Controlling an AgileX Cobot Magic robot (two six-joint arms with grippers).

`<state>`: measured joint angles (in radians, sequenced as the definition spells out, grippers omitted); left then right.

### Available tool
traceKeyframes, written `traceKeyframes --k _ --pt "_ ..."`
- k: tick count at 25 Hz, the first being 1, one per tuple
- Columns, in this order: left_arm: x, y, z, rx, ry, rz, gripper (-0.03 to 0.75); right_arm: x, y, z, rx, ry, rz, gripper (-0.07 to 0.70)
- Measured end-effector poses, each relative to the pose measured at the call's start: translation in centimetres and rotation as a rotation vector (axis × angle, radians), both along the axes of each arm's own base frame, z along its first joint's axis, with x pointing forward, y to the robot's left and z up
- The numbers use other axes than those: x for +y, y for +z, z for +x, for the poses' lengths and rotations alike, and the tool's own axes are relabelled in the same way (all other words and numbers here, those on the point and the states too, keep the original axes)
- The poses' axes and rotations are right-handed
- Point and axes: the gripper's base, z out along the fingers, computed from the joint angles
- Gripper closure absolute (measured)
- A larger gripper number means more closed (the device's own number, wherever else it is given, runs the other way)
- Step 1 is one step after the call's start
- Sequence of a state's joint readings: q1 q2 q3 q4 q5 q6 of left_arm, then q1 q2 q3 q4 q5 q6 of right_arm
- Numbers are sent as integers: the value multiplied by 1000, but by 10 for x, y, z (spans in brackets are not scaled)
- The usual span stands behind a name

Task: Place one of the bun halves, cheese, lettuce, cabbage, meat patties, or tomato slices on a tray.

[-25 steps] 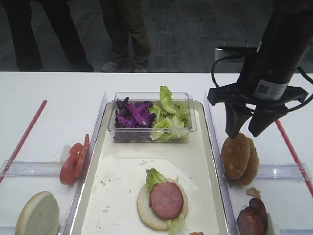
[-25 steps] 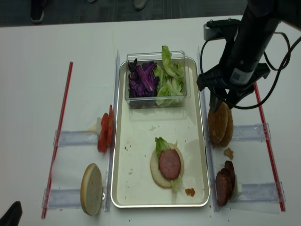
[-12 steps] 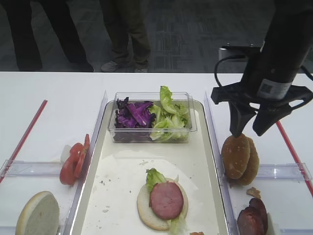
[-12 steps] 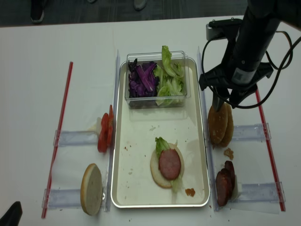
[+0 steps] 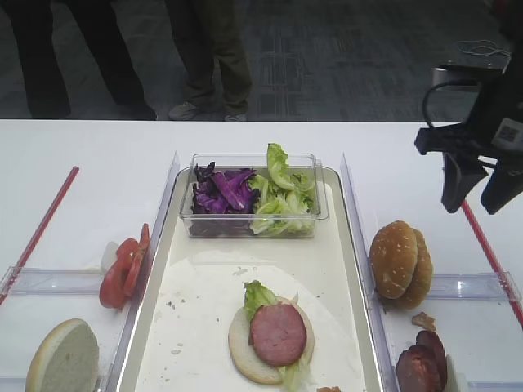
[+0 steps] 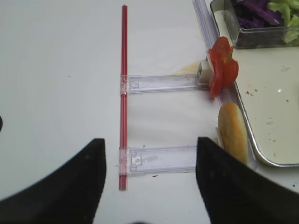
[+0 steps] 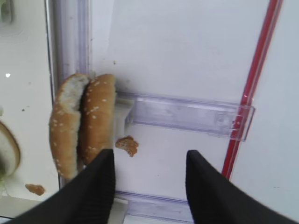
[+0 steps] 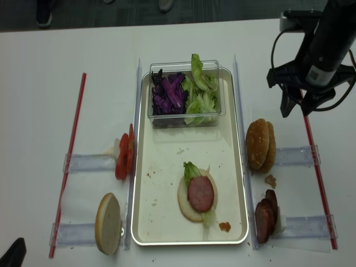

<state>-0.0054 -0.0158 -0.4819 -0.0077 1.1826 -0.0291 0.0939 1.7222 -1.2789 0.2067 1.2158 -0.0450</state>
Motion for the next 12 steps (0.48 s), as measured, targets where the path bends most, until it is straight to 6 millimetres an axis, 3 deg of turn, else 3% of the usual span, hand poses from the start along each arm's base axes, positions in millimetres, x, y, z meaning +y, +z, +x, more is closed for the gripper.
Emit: traceKeyframes --k 6,12 --pt "0 0 0 0 0 0 315 -26 0 3 -7 -38 -21 232" --pt "0 0 0 0 0 0 315 -35 -1 3 -9 -36 -57 232"
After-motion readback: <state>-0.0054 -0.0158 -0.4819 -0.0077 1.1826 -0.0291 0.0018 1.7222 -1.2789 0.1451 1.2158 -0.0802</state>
